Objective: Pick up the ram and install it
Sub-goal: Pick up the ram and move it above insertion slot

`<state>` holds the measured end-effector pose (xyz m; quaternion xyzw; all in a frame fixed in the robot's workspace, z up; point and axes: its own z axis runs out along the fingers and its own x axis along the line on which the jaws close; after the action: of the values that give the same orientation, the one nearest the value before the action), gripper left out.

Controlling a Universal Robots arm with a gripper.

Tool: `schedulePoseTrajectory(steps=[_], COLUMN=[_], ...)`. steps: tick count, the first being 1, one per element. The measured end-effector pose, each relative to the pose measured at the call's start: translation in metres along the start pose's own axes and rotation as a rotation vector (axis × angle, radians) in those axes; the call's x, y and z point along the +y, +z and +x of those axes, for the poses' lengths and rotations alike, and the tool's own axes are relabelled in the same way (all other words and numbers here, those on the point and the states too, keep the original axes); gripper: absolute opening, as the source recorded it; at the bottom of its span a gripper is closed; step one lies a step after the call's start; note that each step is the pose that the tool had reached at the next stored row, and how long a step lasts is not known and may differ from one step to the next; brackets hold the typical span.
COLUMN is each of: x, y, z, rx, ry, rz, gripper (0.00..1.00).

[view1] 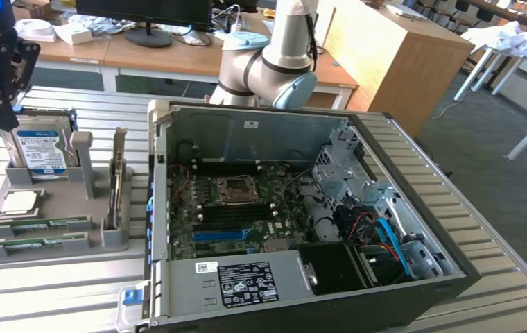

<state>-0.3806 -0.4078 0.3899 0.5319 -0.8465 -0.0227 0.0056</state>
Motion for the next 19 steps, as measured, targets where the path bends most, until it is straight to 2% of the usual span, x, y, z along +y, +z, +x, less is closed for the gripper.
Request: schedulePoseTrajectory(steps=[19], x=[-0.0001], y=[0.0014], z=[0.0000], rx=[0.0154], ry=[-0.346], rz=[-0.0051], gripper=[0.10])
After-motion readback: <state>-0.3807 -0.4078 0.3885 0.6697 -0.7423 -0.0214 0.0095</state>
